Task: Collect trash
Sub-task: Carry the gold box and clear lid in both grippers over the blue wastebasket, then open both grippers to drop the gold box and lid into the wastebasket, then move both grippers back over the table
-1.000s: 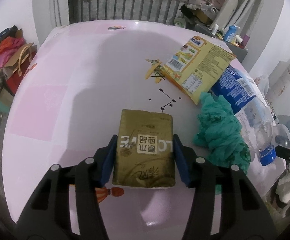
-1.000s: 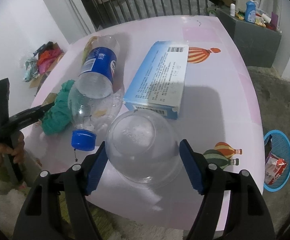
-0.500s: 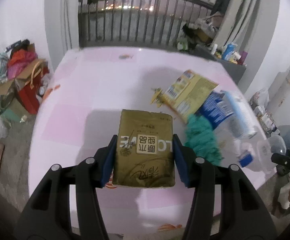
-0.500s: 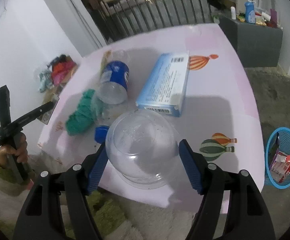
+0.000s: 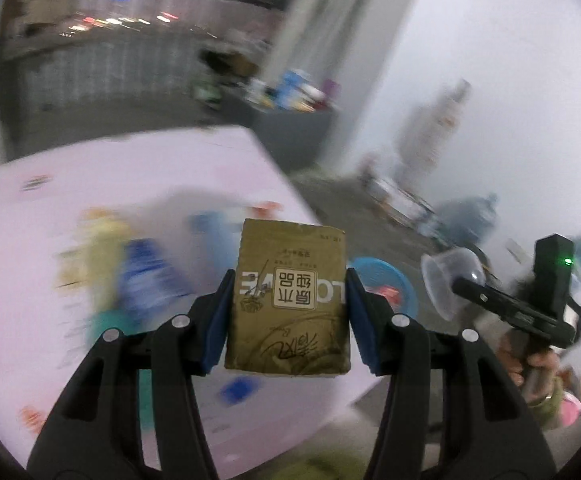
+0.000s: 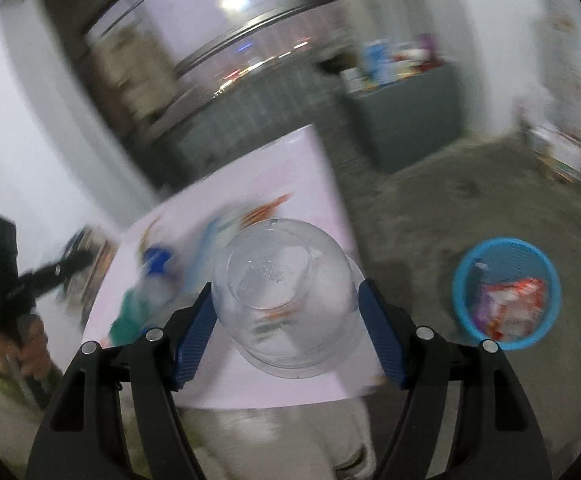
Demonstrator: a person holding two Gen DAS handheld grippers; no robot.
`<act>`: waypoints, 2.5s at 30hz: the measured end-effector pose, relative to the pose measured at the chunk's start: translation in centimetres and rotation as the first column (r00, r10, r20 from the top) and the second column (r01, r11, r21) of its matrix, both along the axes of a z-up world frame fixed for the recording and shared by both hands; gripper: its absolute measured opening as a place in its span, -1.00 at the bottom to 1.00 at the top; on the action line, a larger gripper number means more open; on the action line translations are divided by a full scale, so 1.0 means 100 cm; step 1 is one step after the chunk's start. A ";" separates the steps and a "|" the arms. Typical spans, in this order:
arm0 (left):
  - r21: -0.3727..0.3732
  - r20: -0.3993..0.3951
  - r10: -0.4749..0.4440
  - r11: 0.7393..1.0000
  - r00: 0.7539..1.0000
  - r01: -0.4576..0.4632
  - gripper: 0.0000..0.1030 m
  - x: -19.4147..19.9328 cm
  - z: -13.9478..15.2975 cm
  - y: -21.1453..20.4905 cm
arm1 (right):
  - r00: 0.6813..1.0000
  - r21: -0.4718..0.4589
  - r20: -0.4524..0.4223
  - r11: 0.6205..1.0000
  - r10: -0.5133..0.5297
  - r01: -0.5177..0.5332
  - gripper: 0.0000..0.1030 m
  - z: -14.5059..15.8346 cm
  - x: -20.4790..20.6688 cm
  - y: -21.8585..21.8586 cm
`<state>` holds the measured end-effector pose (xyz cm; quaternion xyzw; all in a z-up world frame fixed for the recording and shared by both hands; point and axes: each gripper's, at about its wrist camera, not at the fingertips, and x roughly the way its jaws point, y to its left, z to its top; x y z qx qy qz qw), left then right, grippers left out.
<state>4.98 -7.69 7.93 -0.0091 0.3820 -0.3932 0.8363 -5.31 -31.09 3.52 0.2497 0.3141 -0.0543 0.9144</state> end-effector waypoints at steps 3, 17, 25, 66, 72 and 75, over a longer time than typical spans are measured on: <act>0.002 -0.071 -0.119 0.993 0.990 0.120 -0.03 0.008 -0.011 -0.061 | 0.983 0.037 -0.018 0.983 -0.181 0.181 0.35 -0.011 -0.026 -0.045; 0.146 -0.248 -0.390 0.890 0.887 0.432 -0.03 0.023 -0.098 -0.373 | 0.810 0.188 -0.255 0.795 -0.528 0.577 0.35 -0.127 -0.041 -0.186; 0.206 -0.267 -0.369 0.880 0.890 0.427 0.33 0.031 -0.154 -0.462 | 0.759 0.174 -0.348 0.757 -0.551 0.629 0.37 -0.205 -0.004 -0.250; 0.084 -0.035 0.299 0.952 0.954 -0.296 0.39 -0.014 -0.038 0.112 | 0.974 0.210 -0.151 0.968 0.169 -0.135 0.37 -0.055 0.100 0.007; 0.104 -0.091 0.372 0.926 0.924 -0.362 0.32 0.005 -0.070 0.141 | 0.933 0.240 -0.106 0.919 0.345 -0.313 0.36 -0.034 0.141 0.069; 0.094 -0.159 0.380 0.925 0.911 -0.369 0.23 0.017 -0.087 0.149 | 0.900 0.254 -0.098 0.885 0.424 -0.389 0.33 -0.029 0.161 0.100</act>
